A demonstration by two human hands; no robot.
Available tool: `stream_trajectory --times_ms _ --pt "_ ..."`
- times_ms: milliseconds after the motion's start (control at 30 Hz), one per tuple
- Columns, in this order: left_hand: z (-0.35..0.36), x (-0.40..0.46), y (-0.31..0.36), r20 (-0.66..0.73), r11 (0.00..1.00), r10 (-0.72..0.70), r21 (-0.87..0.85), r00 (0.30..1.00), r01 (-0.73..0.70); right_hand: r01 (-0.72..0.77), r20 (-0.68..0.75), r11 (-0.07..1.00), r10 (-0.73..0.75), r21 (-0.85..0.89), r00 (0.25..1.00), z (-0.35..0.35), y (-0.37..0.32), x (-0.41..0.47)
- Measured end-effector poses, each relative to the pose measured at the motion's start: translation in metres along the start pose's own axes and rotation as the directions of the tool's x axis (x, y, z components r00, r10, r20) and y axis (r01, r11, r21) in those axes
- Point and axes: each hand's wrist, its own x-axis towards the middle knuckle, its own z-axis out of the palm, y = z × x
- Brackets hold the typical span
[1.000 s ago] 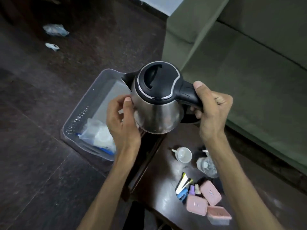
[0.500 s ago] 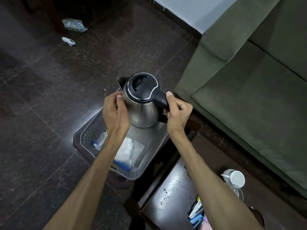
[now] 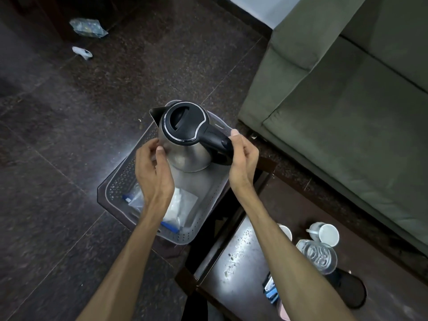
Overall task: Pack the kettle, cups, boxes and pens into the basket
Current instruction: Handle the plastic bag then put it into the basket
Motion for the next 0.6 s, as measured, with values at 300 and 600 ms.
stream_trajectory --times_ms 300,600 --pt "-0.038 -0.084 -0.044 0.044 0.971 -0.076 0.232 0.996 0.064 0.038 -0.034 0.939 -0.053 -0.341 0.998 -0.042 0.01 -0.083" --pt "-0.056 -0.101 -0.04 0.009 0.968 -0.046 0.248 0.999 0.042 0.329 0.457 0.384 0.314 -0.863 0.832 0.059 0.037 -0.097"
